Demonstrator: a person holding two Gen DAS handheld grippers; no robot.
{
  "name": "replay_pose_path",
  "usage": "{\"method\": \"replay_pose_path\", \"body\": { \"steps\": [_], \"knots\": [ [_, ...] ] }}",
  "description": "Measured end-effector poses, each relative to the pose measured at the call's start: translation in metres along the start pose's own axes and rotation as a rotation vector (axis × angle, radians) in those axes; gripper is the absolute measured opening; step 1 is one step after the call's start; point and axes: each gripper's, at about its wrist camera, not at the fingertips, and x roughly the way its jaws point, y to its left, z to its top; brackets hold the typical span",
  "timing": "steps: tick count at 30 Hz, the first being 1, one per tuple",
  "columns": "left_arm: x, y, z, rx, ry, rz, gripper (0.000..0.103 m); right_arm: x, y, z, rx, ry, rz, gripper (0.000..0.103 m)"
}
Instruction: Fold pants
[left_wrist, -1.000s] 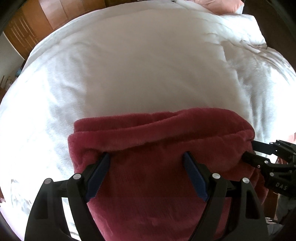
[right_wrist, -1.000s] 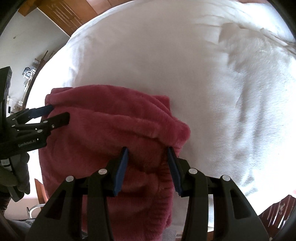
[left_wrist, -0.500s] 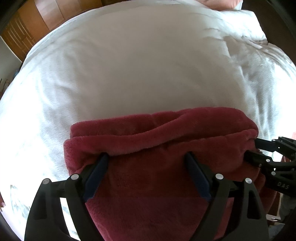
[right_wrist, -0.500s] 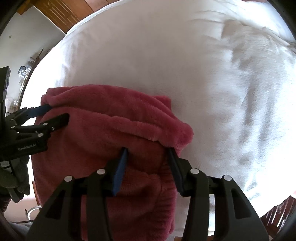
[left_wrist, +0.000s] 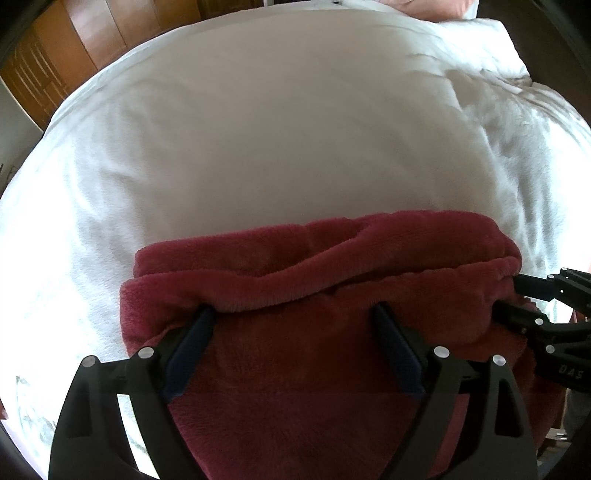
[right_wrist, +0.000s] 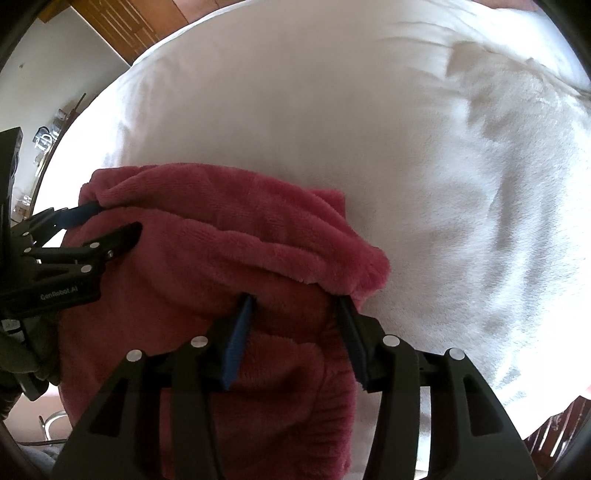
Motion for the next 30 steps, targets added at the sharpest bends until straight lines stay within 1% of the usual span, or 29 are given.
{"method": "replay_pose_path", "body": {
  "steps": [6, 11, 16, 22, 23, 25, 26, 28, 30],
  "knots": [
    [0.004, -0.003, 0.000, 0.008, -0.017, 0.016, 0.090, 0.005, -0.003, -0.002, -0.008, -0.010, -0.005, 0.050],
    [0.000, -0.008, 0.003, 0.013, -0.002, 0.037, 0.089, 0.004, -0.002, -0.003, -0.007, -0.011, -0.007, 0.050],
    [-0.017, -0.017, 0.006, 0.015, -0.001, 0.084, 0.089, 0.000, -0.001, -0.005, -0.001, -0.006, -0.004, 0.051],
    [-0.036, -0.020, -0.001, -0.021, 0.001, 0.116, 0.089, -0.004, -0.002, -0.004, -0.009, -0.003, 0.006, 0.053],
    [-0.039, -0.021, -0.002, -0.026, 0.002, 0.120, 0.089, -0.006, 0.000, -0.005, -0.010, -0.002, 0.007, 0.056],
    [-0.045, -0.020, -0.007, -0.044, 0.004, 0.128, 0.089, -0.007, 0.000, -0.004, -0.010, 0.008, -0.006, 0.069],
    [-0.049, -0.019, -0.009, -0.051, 0.005, 0.131, 0.089, -0.007, -0.004, -0.006, 0.004, 0.019, -0.012, 0.078],
    [-0.056, -0.018, -0.014, -0.068, 0.002, 0.140, 0.089, -0.006, -0.012, -0.008, 0.043, 0.035, 0.022, 0.078],
    [-0.066, -0.017, -0.020, -0.080, -0.004, 0.148, 0.089, -0.010, -0.014, -0.011, 0.055, 0.032, 0.030, 0.078]
  ]
}}
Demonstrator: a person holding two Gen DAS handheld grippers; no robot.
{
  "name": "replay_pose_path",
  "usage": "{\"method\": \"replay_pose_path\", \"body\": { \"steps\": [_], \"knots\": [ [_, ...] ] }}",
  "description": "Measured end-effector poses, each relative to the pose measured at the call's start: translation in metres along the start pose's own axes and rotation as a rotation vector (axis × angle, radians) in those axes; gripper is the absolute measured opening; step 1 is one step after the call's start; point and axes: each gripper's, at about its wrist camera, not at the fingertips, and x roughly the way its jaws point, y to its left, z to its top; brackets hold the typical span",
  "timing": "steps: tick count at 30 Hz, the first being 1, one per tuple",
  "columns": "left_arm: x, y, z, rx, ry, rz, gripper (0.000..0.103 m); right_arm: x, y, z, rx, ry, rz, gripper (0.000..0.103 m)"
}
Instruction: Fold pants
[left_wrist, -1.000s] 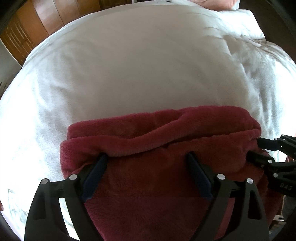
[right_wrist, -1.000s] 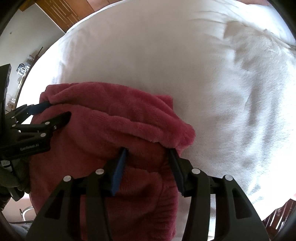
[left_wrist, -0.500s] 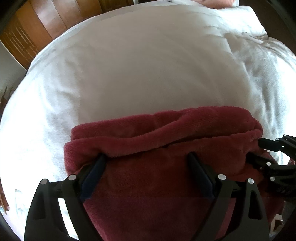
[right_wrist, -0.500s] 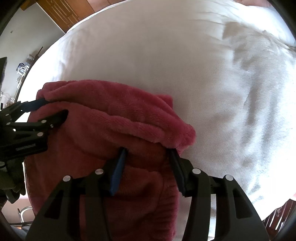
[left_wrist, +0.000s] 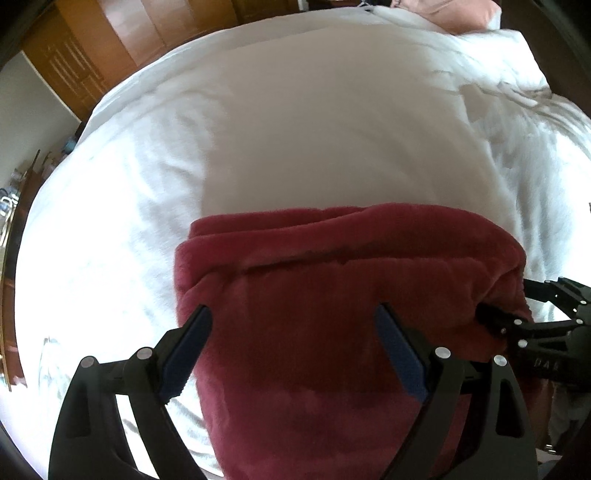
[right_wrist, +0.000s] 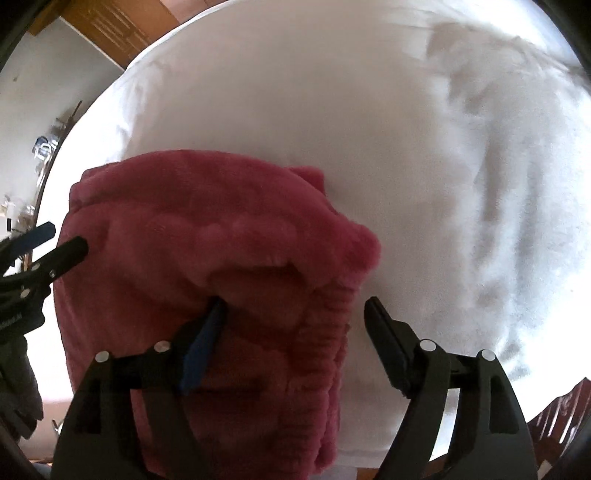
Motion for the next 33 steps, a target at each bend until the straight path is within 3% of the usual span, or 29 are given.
{"method": "replay_pose_path", "body": {
  "steps": [12, 19, 22, 33],
  "knots": [
    [-0.037, 0.022, -0.028, -0.049, -0.027, 0.046, 0.089, -0.026, 0.000, -0.007, -0.023, -0.023, 0.014, 0.078],
    [-0.048, 0.032, -0.045, -0.092, -0.017, 0.062, 0.089, -0.043, -0.015, -0.021, 0.041, -0.004, 0.150, 0.079],
    [-0.049, 0.036, -0.053, -0.117, -0.004, 0.062, 0.089, -0.041, -0.015, -0.028, 0.049, 0.016, 0.177, 0.084],
    [-0.036, 0.060, -0.078, -0.191, 0.053, 0.056, 0.089, -0.023, -0.008, -0.044, 0.026, 0.085, 0.167, 0.085]
  ]
}}
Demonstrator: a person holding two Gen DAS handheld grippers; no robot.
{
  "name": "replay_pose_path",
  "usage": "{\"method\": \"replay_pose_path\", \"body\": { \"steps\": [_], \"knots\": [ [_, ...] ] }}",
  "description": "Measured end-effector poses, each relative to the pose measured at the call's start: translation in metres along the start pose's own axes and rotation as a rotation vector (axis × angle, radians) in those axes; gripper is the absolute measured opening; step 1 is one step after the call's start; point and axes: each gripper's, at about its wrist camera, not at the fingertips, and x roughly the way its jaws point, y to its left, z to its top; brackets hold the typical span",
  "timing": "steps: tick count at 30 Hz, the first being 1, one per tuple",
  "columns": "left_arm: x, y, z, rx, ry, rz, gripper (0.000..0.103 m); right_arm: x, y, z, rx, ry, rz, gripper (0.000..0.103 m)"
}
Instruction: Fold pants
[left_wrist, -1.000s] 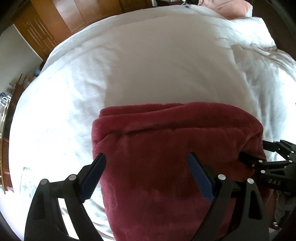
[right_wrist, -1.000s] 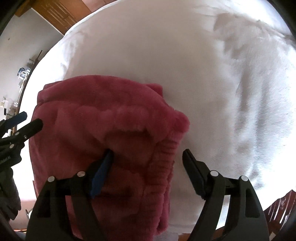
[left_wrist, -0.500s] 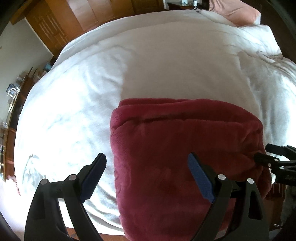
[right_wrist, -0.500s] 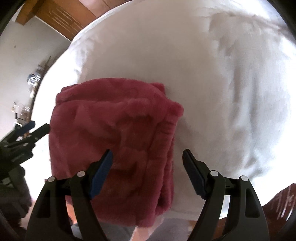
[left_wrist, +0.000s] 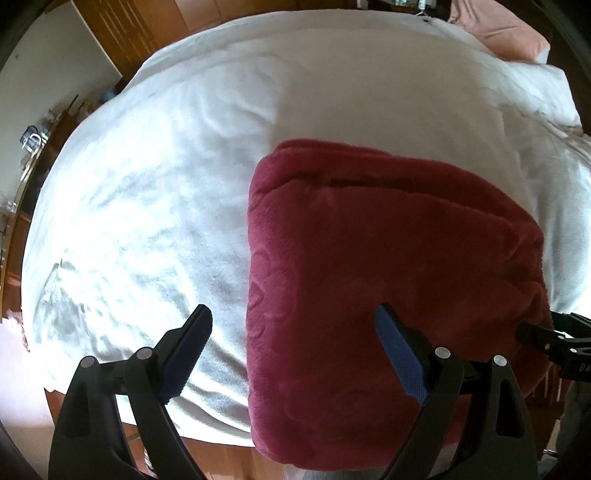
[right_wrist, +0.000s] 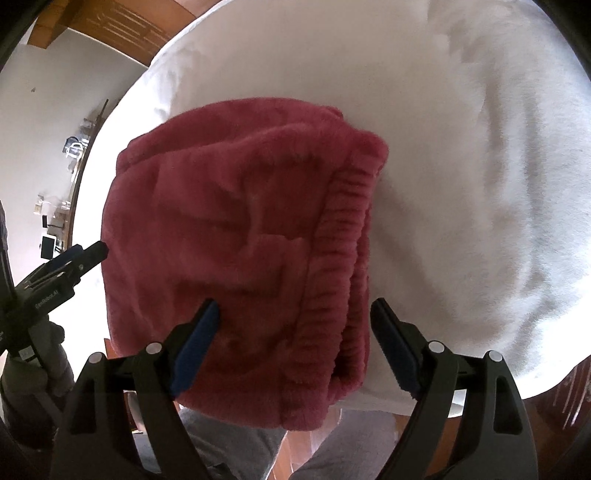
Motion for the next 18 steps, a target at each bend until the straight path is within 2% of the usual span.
{"method": "replay_pose_path", "body": {
  "steps": [13, 18],
  "knots": [
    [0.023, 0.017, -0.001, -0.004, 0.055, -0.043, 0.090, 0.020, 0.003, 0.012, 0.015, 0.027, -0.013, 0.085],
    [0.036, 0.022, 0.001, -0.003, 0.071, -0.073, 0.093, 0.025, -0.001, 0.014, 0.027, 0.034, -0.017, 0.089]
  ]
}}
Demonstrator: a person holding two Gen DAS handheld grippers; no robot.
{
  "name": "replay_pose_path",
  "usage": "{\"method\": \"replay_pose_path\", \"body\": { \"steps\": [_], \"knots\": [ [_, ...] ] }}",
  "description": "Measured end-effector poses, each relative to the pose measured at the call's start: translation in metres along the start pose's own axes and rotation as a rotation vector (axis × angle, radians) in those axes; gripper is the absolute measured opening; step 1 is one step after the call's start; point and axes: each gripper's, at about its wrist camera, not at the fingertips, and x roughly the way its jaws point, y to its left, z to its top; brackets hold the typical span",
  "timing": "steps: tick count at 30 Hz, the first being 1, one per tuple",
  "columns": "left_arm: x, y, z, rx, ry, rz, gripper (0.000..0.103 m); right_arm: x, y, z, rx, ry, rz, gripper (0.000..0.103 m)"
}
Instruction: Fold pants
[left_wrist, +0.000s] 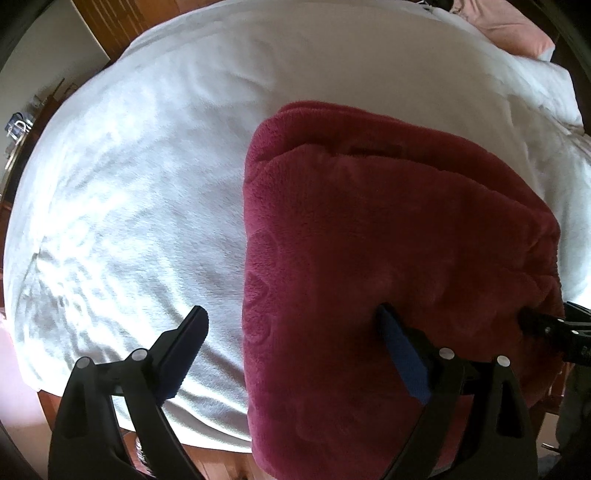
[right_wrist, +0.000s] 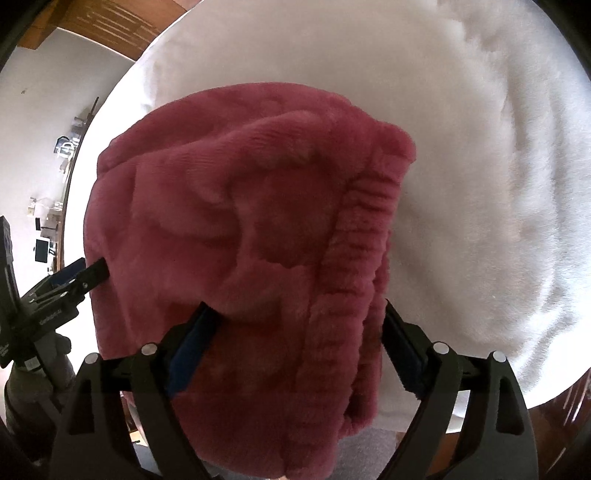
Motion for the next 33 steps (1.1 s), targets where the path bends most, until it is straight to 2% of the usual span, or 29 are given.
{"method": "replay_pose_path", "body": {
  "steps": [8, 14, 22, 29, 33],
  "knots": [
    [0.013, 0.011, 0.006, 0.009, 0.015, -0.042, 0.098, 0.009, -0.006, 0.003, 0.021, 0.010, 0.009, 0.093],
    [0.029, 0.031, 0.011, -0.042, 0.047, -0.168, 0.098, 0.018, -0.013, 0.007, 0.052, 0.041, 0.035, 0.095],
    [0.049, 0.058, 0.016, -0.149, 0.127, -0.384, 0.098, 0.029, -0.021, 0.012, 0.056, 0.080, 0.068, 0.096],
    [0.067, 0.070, 0.012, -0.208, 0.171, -0.485, 0.098, 0.037, -0.029, 0.008, 0.094, 0.100, 0.123, 0.096],
    [0.075, 0.074, 0.013, -0.272, 0.211, -0.568, 0.098, 0.042, -0.033, 0.008, 0.113, 0.110, 0.156, 0.096]
  ]
}}
